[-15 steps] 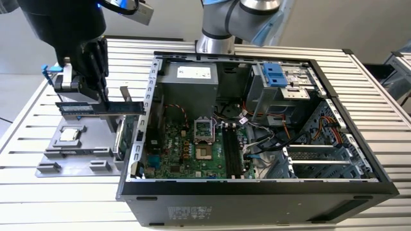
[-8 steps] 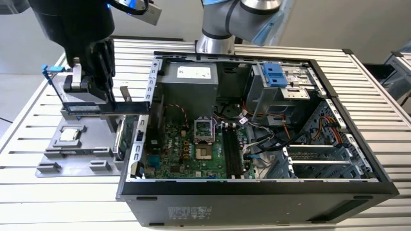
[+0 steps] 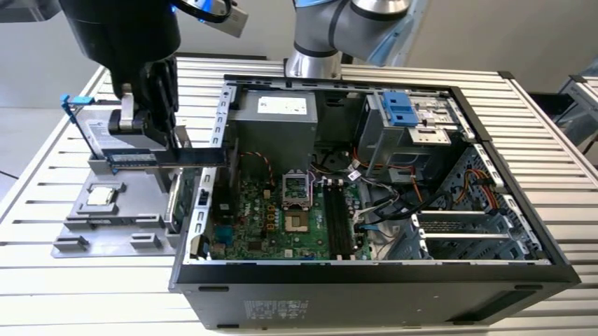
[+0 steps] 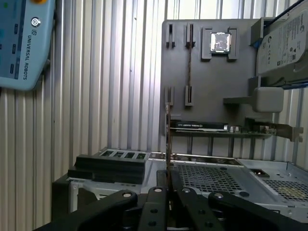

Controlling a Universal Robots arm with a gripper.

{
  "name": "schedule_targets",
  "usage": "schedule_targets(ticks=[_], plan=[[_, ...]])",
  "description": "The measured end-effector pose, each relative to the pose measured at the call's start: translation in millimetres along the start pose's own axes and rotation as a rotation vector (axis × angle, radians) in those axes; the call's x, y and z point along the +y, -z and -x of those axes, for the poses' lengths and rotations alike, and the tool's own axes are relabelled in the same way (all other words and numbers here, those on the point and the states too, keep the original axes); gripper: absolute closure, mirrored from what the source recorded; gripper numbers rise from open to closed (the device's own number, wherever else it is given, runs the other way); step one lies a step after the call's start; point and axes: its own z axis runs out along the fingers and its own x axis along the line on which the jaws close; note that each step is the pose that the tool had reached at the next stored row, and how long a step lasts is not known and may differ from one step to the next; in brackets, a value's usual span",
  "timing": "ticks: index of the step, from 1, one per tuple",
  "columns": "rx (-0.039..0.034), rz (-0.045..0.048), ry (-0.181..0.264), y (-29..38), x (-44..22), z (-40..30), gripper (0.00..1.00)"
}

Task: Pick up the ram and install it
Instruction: 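Pick up the ram and move it above insertion slot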

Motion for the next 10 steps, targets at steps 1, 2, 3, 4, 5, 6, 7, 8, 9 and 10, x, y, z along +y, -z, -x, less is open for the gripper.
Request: schedule_targets(ticks=[1, 2, 3, 4, 5, 6, 7, 8, 9, 10], plan=[[0.0001, 0.0000, 0.000, 0.0, -1.5, 0.0, 1.00], [0.0000, 0.0000, 0.000, 0.0, -3.0, -0.1, 1.00], [0.0000, 0.0000, 0.000, 0.0, -4.5, -0.1, 1.00], [-0.0001, 0.0000, 0.000, -0.1, -6.2, -0.2, 1.00], [0.0000, 0.0000, 0.000, 0.0, -7.6, -0.2, 1.00], [0.0000, 0.0001, 0.000, -0.1, -9.1, -0.3, 1.00], [0.0000, 0.0001, 0.000, -0.1, -10.7, -0.3, 1.00], [0.0000, 0.0001, 0.000, -0.1, -12.2, -0.4, 1.00], [0.0000, 0.0002, 0.000, 0.0, -13.7, -0.4, 1.00], [-0.0001, 0.0001, 0.000, -0.1, -15.2, -0.5, 1.00]])
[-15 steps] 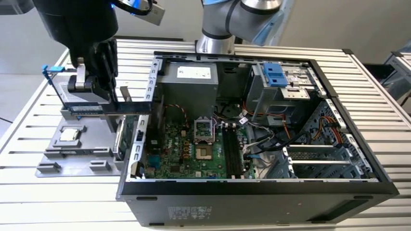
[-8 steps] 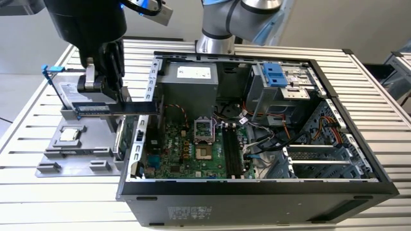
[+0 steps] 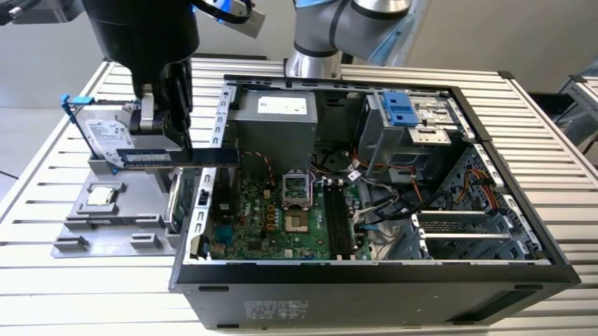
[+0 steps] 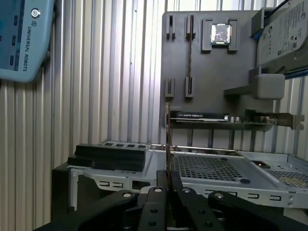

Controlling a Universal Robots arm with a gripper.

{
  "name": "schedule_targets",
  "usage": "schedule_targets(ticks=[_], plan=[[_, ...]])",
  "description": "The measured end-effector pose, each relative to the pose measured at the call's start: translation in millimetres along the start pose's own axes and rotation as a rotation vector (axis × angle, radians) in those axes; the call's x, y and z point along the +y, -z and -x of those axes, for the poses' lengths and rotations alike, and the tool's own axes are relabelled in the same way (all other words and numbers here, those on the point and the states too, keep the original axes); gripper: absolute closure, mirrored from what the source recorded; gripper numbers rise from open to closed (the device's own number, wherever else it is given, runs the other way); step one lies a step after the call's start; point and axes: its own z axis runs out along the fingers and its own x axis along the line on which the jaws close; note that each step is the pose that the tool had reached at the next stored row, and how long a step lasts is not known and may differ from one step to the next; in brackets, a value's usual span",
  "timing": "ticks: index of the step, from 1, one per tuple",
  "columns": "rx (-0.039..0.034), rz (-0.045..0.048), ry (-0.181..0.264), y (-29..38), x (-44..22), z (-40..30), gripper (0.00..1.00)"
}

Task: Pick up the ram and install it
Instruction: 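Pick up the ram and move it above insertion slot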

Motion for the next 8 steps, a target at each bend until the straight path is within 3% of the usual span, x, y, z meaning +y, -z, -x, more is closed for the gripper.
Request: schedule_targets(ticks=[8], plan=[[0.0001, 0.0001, 0.000, 0.0, -11.8, -0.4, 1.00]])
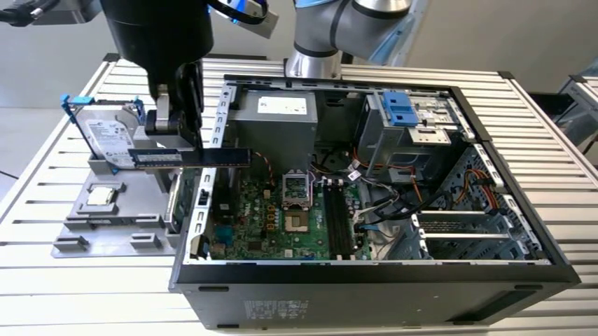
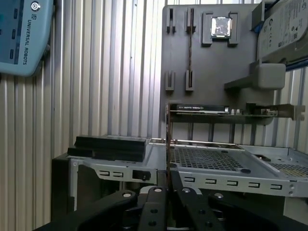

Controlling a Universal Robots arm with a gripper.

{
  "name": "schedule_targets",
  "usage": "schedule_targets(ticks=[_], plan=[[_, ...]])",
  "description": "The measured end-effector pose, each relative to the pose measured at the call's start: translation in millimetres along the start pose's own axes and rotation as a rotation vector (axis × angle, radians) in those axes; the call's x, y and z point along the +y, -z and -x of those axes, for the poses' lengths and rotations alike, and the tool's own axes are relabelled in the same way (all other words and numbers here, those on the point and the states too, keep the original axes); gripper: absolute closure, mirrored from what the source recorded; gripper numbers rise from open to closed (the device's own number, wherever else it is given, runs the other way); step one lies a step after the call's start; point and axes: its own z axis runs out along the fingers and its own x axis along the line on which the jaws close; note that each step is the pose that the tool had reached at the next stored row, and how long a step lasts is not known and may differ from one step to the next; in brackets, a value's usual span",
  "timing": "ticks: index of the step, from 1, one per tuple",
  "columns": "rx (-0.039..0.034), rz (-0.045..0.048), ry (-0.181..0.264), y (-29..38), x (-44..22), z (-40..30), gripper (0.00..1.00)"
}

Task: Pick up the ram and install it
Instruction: 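Pick up the ram and move it above insertion slot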

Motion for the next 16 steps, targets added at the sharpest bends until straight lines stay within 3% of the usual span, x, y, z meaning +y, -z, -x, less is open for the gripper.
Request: schedule_targets(ticks=[16], plan=[[0.0001, 0.0002, 0.000, -0.1, -25.4, -0.8, 1.00]])
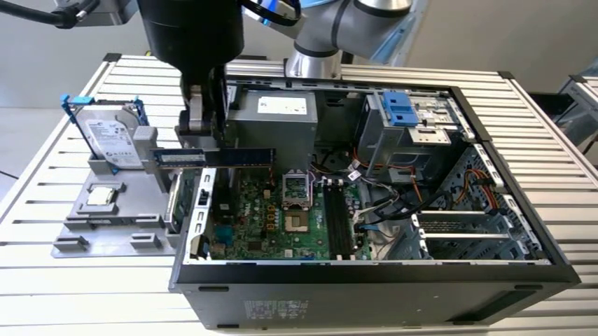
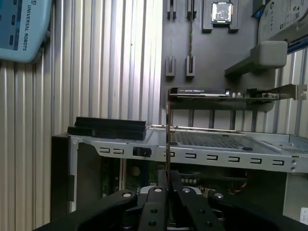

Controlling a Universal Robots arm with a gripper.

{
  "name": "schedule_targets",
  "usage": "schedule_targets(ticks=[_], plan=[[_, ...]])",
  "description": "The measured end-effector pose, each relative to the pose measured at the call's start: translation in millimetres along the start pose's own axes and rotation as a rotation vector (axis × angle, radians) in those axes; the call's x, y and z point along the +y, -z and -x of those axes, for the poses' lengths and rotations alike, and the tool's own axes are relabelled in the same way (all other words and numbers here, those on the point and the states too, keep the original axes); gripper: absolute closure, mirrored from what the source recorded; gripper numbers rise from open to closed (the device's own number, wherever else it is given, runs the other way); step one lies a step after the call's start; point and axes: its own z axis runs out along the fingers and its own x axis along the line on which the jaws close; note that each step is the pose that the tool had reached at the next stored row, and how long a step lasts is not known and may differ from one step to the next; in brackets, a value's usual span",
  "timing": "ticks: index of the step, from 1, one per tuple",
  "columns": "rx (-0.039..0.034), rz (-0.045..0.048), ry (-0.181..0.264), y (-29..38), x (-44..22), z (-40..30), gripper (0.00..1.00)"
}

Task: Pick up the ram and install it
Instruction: 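Pick up the ram and move it above insertion slot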

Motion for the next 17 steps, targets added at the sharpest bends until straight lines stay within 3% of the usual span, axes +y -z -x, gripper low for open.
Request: schedule_targets(ticks=[17], plan=[[0.0000, 0.0001, 0.000, -0.1, -24.7, -0.8, 1.00]])
